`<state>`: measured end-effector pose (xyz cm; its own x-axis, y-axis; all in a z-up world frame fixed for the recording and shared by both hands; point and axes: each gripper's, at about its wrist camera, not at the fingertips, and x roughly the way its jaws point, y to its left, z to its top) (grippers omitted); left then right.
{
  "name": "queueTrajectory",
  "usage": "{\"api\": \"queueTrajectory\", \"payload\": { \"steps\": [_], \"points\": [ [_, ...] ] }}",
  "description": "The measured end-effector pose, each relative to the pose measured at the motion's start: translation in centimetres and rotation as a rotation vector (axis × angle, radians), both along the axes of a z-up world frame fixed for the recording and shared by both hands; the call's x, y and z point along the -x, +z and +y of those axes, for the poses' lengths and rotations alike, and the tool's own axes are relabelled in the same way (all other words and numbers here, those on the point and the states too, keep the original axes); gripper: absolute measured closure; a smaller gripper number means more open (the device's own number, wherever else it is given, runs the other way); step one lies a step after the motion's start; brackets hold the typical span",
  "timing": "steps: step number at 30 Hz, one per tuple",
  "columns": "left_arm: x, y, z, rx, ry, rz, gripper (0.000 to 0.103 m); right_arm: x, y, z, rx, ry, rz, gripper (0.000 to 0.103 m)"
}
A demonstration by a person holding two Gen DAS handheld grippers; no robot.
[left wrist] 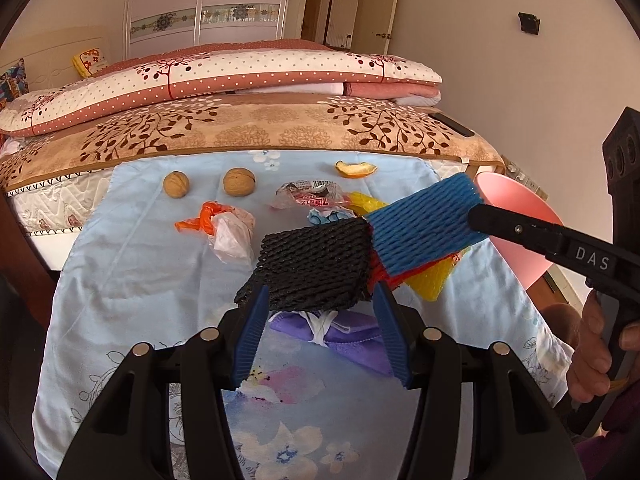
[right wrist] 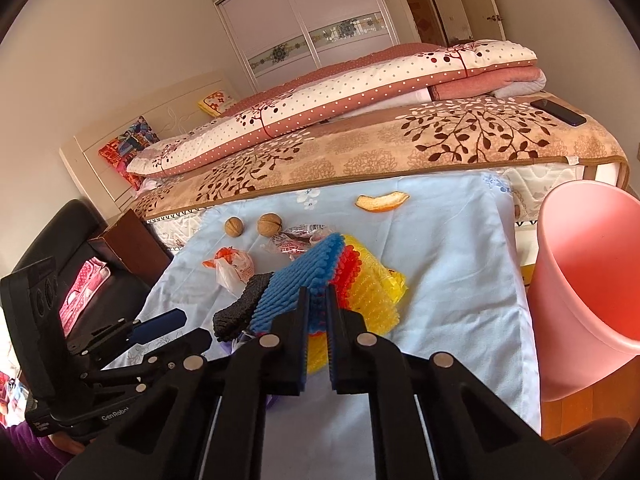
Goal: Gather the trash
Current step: 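Close right tool on blue foam net while left tool grasps black foam net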
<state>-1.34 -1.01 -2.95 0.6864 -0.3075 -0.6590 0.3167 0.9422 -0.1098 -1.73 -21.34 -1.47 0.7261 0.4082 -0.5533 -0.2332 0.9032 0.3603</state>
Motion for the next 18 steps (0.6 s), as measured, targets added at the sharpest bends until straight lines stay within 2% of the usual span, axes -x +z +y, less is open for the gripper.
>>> {"api": "queueTrajectory", "payload": {
  "steps": [8,12,15,17,18],
  "points": [
    [-0.7,-0.8,-2.0,-0.081,-0.051,-0.012,0.049,0.5,1.7,-1.1,-0.051,0.003,-0.030,0.097],
    [-1.3,-1.4,-2.8,-0.140,-0.052,-0.026,0.049,0.7,2.2,-1.8,-0.057,-0.010,-0.041,0.097],
    [-1.5,-1.7,-2.8,-0.153,-0.043,-0.033,0.050,0.9,2.4,-2.3,-0.056,-0.024,-0.049,0.097],
    [-1.7,-1.8,-2.8,-0.155,-0.045,-0.027,0.066,0.9,2.4,-2.7,-0.057,-0.033,-0.052,0.097],
    [-1.8,-1.8,-2.6,-0.147,-0.045,-0.019,0.069,0.9,2.5,-2.9,-0.060,-0.038,-0.052,0.097]
  ]
}}
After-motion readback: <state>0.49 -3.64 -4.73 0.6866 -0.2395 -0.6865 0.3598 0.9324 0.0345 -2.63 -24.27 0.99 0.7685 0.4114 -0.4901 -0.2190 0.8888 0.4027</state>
